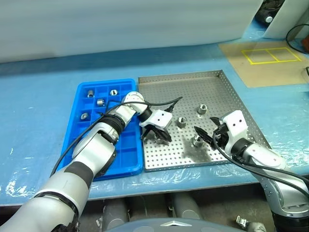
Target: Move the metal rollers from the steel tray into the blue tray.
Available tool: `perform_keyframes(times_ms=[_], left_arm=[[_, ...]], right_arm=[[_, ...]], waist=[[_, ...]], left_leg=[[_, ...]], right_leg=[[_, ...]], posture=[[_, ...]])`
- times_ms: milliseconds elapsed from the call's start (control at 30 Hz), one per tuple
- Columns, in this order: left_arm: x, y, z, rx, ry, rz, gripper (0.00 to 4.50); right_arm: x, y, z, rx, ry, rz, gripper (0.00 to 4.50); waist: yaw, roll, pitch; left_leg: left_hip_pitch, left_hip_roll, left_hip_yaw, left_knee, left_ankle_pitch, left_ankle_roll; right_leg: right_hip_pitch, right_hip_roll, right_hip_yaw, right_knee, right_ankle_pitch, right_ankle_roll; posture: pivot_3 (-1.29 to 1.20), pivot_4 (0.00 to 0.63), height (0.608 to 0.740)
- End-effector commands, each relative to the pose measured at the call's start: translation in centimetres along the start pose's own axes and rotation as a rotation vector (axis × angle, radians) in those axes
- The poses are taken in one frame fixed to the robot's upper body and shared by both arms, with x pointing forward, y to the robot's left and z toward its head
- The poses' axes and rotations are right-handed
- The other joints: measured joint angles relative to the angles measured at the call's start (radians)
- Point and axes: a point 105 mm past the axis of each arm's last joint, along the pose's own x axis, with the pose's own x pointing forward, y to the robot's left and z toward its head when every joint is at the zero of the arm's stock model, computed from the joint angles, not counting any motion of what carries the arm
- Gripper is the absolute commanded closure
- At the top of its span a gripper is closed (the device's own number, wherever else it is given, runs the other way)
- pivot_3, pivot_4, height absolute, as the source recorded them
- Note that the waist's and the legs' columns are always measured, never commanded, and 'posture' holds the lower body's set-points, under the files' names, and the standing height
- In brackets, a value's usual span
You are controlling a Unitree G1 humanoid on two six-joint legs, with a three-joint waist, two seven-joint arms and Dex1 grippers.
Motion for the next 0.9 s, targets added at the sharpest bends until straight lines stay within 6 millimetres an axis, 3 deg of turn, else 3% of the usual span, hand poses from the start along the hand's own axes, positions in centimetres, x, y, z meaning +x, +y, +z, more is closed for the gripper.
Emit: perform_keyframes(times_ms=[33, 333, 533, 633, 767, 900], left_arm=[[-1.4, 0.6, 0.5, 0.05, -0.008, 0.063, 4.48], [-6.1, 2.8, 2.5, 0.101, -0.092, 0.292, 4.48], [-8.0, 3.3, 4.8, 0.028, -0.238, 0.299, 4.48], [-7.6, 3.2, 4.9, -0.019, -0.224, 0.25, 3.91], [-5.7, 2.2, 3.6, 0.015, -0.119, 0.153, 2.6], [-3.6, 0.6, 2.1, 0.089, -0.012, 0.033, 2.6]], right_arm=[[0.2, 0.3, 0.9, -0.022, -0.037, 0.017, 0.82], [0.9, 1.0, 0.9, -0.015, -0.038, 0.066, 0.82], [0.6, 1.3, 0.5, -0.011, -0.023, 0.079, 0.82], [0.5, 1.6, 0.2, 0.005, -0.018, 0.082, 0.82], [0.5, 2.3, 0.0, 0.023, -0.018, 0.084, 0.82], [0.3, 2.7, -0.3, 0.04, -0.014, 0.073, 0.82]], waist=[[0.001, 0.0, 0.0], [0.015, 0.0, 0.0], [0.03, 0.0, 0.0], [0.04, 0.0, 0.0], [0.047, 0.0, 0.0], [0.049, 0.0, 0.0]], left_leg=[[0.0, 0.0, 0.0, 0.0, 0.0, 0.0], [-0.001, 0.0, 0.0, 0.0, -0.001, 0.001], [-0.001, 0.001, 0.0, 0.0, -0.001, 0.001], [-0.001, 0.0, 0.001, 0.0, -0.001, 0.001], [-0.001, 0.0, 0.001, 0.0, -0.001, 0.001], [-0.001, 0.0, 0.001, -0.001, -0.001, 0.001]], right_leg=[[0.0, 0.0, 0.0, 0.0, 0.0, 0.0], [0.0, -0.001, 0.0, 0.0, 0.0, 0.0], [0.0, -0.001, 0.0, 0.0, 0.0, 0.0], [0.0, -0.002, 0.0, 0.0, 0.0, 0.0], [0.0, -0.002, 0.0, 0.0, 0.0, 0.0], [-0.001, -0.002, 0.001, -0.001, 0.0, 0.0]], posture=[[-0.56, 0.15, 0.74], [-0.5, 0.15, 0.74], [-0.49, 0.15, 0.74], [-0.5, 0.15, 0.74], [-0.51, 0.15, 0.74], [-0.54, 0.15, 0.74]])
